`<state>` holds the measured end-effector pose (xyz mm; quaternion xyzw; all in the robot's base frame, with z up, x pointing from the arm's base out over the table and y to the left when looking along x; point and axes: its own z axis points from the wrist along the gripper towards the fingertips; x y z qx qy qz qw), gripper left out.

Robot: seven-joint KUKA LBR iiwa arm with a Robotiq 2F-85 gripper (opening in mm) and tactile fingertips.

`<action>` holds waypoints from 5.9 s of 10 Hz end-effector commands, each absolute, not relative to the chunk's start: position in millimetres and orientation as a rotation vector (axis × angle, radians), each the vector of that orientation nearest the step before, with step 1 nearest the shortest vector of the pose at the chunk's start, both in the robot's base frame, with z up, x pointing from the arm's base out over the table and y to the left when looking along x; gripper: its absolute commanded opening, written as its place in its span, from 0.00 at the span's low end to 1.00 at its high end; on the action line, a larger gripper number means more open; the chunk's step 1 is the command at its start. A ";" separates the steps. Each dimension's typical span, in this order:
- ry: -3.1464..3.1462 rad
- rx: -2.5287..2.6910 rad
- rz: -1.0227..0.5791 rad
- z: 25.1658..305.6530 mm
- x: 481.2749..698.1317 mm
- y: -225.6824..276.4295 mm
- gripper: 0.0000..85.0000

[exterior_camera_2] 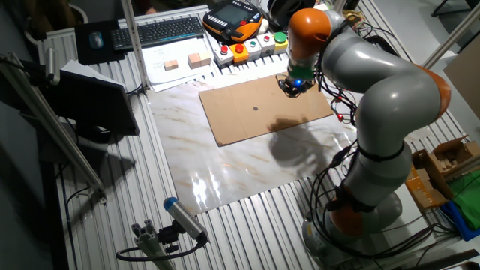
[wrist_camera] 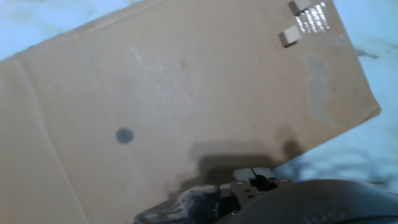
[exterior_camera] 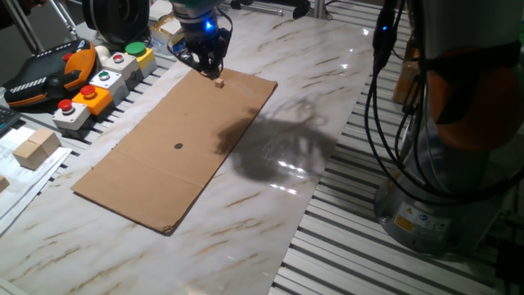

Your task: Use the gripper to push the small block from left to right

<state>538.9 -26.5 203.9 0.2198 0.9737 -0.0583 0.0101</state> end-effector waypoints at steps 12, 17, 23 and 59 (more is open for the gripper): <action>2.811 1.342 -0.066 153.0 546.9 -99.4 0.01; 2.819 1.340 -0.030 146.6 547.0 -114.8 0.01; 2.794 1.482 -0.059 147.0 547.2 -113.7 0.01; 2.301 2.031 0.014 62.3 626.9 -215.7 0.01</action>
